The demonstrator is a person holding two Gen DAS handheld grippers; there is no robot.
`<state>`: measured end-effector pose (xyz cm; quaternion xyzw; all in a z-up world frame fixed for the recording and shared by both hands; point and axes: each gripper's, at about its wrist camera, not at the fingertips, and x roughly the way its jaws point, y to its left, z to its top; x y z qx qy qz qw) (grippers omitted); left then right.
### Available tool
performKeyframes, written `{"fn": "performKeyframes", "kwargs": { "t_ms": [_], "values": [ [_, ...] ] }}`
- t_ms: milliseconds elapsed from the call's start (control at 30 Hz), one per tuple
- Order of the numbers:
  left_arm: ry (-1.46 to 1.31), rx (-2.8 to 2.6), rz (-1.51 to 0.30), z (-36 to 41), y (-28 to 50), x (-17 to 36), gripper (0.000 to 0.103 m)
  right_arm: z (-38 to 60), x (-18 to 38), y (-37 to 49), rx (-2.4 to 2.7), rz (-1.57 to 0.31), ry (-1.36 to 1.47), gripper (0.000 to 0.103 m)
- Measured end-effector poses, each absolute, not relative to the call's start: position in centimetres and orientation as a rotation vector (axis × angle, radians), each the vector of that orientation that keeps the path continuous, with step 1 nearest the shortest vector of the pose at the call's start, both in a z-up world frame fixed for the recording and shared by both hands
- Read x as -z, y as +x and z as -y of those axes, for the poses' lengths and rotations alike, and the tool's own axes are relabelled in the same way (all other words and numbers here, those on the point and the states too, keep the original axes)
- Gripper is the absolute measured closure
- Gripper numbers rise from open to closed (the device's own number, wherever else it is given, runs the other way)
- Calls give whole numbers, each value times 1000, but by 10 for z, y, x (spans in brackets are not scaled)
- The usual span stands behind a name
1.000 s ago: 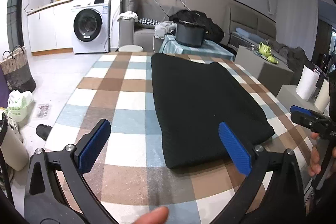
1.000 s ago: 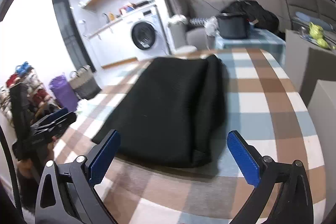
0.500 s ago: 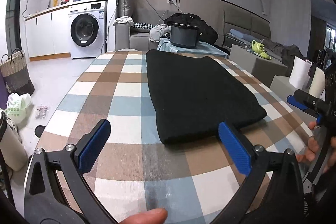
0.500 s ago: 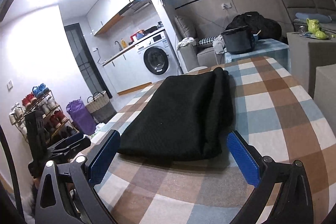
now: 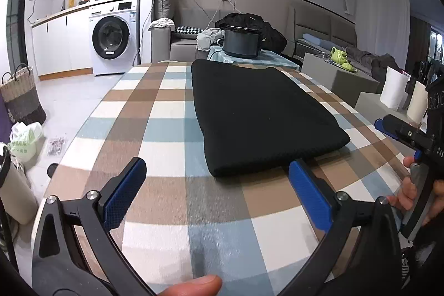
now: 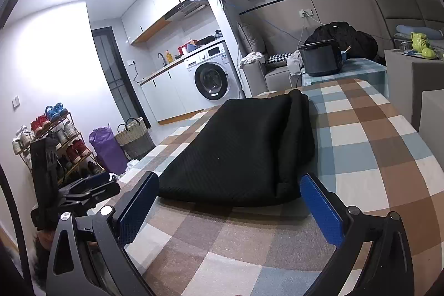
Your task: Fold small clothes
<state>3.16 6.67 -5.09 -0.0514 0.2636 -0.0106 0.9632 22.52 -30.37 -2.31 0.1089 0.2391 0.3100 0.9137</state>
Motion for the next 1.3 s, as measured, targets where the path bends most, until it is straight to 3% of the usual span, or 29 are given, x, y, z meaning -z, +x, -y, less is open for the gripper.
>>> {"fn": "performKeyframes", "kwargs": {
  "t_ms": [1300],
  "values": [
    [-134, 4, -555, -70, 33, 64, 1, 302, 27, 223, -638, -496, 217, 0]
  ]
}}
